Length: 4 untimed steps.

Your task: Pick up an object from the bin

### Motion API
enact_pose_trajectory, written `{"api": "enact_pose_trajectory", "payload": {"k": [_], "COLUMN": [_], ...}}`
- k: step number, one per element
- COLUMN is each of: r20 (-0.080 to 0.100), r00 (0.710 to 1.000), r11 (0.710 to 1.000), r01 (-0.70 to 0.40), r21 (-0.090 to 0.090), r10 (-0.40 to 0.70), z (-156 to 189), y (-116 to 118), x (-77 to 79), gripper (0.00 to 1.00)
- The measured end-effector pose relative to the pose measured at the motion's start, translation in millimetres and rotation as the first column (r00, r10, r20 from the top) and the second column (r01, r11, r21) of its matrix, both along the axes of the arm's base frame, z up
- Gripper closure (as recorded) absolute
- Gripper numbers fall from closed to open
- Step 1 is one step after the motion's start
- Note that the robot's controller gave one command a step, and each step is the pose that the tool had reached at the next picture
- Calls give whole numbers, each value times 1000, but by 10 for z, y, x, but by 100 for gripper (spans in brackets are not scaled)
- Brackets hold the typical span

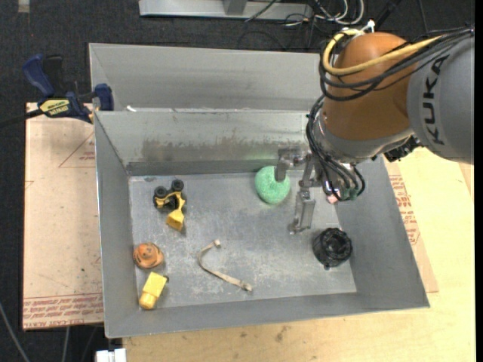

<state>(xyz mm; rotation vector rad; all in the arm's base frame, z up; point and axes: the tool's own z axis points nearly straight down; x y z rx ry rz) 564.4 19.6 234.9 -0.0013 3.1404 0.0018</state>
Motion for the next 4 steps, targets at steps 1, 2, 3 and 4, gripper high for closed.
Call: {"api": "enact_pose_trajectory", "payload": {"k": [1, 2, 3, 4], "r20": [0, 2, 11, 2], "r00": [1000, 1000, 999, 1000], "r11": [1000, 1000, 999, 1000], "r01": [-10, -28, -32, 15], "r21": [0, 0, -1, 1], "r10": [10, 28, 32, -15], "z": [198, 380, 94, -437], "y": [12, 20, 173, 401], "x": [-93, 49, 201, 287], "gripper": [0, 0, 0, 0]}}
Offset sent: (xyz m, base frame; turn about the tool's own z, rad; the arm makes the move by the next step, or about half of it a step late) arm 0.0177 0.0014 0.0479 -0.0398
